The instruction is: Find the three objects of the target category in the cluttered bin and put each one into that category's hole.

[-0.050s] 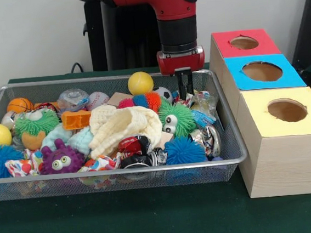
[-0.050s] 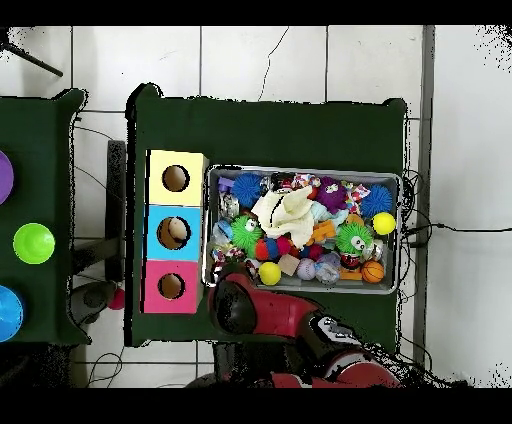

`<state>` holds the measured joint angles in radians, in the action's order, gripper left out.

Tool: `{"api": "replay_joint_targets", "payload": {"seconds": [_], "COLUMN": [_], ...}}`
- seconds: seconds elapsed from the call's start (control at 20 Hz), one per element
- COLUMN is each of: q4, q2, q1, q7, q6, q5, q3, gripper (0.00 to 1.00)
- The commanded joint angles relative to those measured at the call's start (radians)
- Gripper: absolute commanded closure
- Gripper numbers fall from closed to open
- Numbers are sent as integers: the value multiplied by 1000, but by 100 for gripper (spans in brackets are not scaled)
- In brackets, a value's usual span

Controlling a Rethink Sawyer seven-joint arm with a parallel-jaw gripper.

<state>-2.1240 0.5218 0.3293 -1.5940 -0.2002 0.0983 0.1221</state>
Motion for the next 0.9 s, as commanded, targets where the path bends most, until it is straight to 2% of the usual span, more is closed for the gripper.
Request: {"api": "replay_joint_targets", "payload": {"seconds": [0.05, 0.55, 0.9], "q4": [127, 138, 138], "q2": [114, 260, 292], "q1": [-4, 0, 6], "q7": [-153, -145, -145], "q6": [228, 490, 515], "q5": [-96, -155, -167], "q3": [73, 85, 96], "gripper": [100, 100, 100]}}
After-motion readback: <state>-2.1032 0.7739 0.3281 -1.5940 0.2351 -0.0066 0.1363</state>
